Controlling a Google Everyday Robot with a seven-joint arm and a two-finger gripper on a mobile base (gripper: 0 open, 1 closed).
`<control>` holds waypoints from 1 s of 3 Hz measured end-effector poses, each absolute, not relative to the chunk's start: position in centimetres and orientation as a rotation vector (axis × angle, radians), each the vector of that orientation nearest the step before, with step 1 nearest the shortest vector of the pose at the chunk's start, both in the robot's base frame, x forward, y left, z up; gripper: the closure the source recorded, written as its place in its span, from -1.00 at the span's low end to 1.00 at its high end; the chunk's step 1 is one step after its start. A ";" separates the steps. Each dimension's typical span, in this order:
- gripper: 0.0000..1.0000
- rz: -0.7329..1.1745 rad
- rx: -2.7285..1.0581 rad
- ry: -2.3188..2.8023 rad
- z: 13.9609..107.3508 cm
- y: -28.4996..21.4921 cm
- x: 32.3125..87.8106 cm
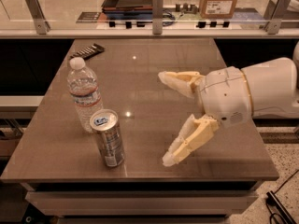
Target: Move redbull can near rxbar chocolate
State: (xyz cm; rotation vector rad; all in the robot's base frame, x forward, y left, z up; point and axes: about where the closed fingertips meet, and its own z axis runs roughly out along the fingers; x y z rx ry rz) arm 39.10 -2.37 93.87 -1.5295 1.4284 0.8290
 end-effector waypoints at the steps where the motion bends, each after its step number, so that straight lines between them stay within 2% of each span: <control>1: -1.00 0.826 -1.533 1.420 94.1 -2.1 39.0; 3: -1.00 0.868 -1.525 1.409 92.8 -0.6 39.1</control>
Offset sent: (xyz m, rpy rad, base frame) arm 0.0064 0.0007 0.0003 0.0419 -0.0006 -0.0071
